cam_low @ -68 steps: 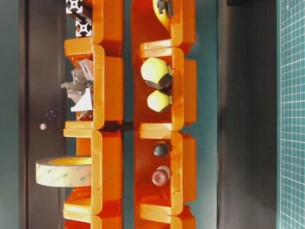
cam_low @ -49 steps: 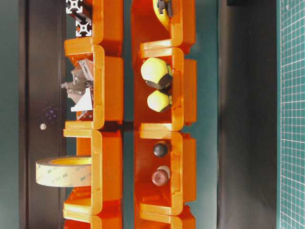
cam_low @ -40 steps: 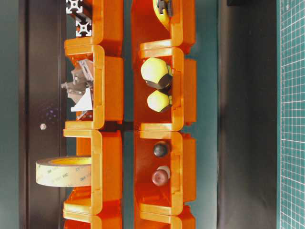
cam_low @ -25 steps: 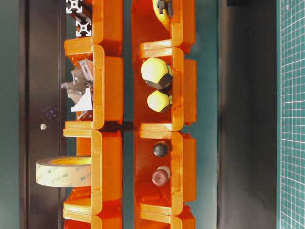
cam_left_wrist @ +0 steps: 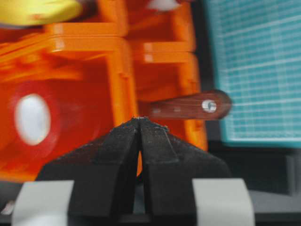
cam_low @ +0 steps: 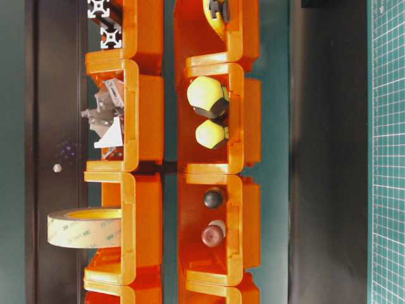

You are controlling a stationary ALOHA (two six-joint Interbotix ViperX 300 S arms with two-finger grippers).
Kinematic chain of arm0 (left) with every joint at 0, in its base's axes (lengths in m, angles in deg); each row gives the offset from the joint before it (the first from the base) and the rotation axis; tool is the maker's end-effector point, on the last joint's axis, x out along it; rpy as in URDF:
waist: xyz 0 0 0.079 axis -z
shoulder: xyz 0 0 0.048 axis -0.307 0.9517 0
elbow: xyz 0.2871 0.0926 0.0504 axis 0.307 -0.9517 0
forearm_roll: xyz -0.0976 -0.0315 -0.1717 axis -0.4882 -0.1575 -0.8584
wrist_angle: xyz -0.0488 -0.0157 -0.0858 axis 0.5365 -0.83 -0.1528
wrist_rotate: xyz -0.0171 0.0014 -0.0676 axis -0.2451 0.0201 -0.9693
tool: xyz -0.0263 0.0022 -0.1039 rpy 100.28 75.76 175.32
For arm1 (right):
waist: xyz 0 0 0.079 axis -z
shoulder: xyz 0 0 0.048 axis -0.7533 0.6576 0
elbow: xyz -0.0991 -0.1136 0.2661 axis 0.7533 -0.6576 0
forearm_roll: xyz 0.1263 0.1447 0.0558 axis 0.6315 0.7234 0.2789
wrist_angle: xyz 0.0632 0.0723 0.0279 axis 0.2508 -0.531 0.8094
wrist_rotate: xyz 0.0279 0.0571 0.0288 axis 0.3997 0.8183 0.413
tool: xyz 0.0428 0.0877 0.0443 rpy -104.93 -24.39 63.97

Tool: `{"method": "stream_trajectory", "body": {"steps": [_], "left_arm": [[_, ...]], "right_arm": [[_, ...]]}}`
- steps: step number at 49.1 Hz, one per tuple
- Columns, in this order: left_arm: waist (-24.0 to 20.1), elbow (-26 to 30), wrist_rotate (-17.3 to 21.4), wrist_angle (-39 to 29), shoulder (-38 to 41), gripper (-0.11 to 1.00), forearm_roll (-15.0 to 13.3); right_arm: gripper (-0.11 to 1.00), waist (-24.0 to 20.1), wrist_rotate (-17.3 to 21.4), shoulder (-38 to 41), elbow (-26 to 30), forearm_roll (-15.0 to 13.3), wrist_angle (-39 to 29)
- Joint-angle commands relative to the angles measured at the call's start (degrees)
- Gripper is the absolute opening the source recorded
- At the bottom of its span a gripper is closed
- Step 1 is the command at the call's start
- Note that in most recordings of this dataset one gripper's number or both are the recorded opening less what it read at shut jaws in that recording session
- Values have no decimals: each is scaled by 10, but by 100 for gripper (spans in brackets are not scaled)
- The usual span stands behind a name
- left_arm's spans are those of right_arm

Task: Pick scraper from container rack with left arm.
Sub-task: 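Move the left gripper from rest toward the rack's left side, then reach the left gripper up to the brown-handled scraper and close on it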

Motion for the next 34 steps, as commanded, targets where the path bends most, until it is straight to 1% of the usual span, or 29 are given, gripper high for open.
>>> {"method": "stream_trajectory", "body": {"steps": [1, 4, 8, 14, 21, 23, 26, 34], "left_arm": [[60, -10, -91, -61, 32, 0, 48], [72, -21, -132, -76, 58, 0, 49], [83, -30, -149, -73, 91, 0, 49], [83, -34, -151, -67, 124, 0, 51], [83, -43, -151, -61, 122, 0, 51], [83, -38, -142, -54, 122, 0, 51], [83, -31, -137, -42, 122, 0, 51], [76, -38, -125, -4, 119, 0, 50]], "right_arm": [[1, 0, 1, 4, 19, 2, 2], [1, 1, 1, 4, 19, 2, 2], [1, 0, 1, 4, 19, 2, 2], [1, 1, 1, 5, 18, 2, 2], [1, 1, 1, 8, 13, 2, 2], [1, 1, 1, 8, 11, 3, 2], [1, 0, 1, 8, 10, 4, 2], [1, 1, 3, 9, 4, 8, 2]]}}
